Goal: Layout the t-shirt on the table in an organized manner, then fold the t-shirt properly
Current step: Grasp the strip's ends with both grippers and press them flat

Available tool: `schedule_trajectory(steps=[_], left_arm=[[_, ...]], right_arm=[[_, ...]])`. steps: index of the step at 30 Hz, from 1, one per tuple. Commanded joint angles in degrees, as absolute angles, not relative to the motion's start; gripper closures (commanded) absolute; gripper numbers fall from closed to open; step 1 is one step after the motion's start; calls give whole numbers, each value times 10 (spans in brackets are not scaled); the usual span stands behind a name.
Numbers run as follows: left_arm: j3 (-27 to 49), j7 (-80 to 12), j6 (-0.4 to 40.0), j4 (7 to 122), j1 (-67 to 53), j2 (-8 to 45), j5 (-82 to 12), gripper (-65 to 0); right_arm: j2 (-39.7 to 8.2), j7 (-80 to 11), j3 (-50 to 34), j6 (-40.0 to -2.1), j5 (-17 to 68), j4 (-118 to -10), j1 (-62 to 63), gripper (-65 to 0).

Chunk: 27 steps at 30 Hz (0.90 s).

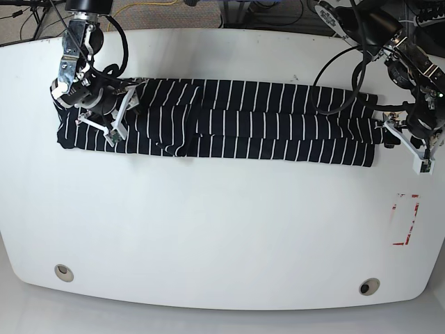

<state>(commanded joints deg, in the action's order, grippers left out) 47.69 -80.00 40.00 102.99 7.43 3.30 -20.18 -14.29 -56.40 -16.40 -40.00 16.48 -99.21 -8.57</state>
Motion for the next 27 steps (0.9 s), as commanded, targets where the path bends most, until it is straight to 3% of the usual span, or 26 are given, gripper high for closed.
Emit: schedule_trajectory(steps=[4,27], left_arm=[[489,-800,400,962,73,47,-233,-415],[458,-779,400,764,97,81,-237,-415]], right_arm=[[-144,-561,-164,-400,165,-968,-85,-109],[-140,-561,-161,-400,168,-967,-86,-109]])
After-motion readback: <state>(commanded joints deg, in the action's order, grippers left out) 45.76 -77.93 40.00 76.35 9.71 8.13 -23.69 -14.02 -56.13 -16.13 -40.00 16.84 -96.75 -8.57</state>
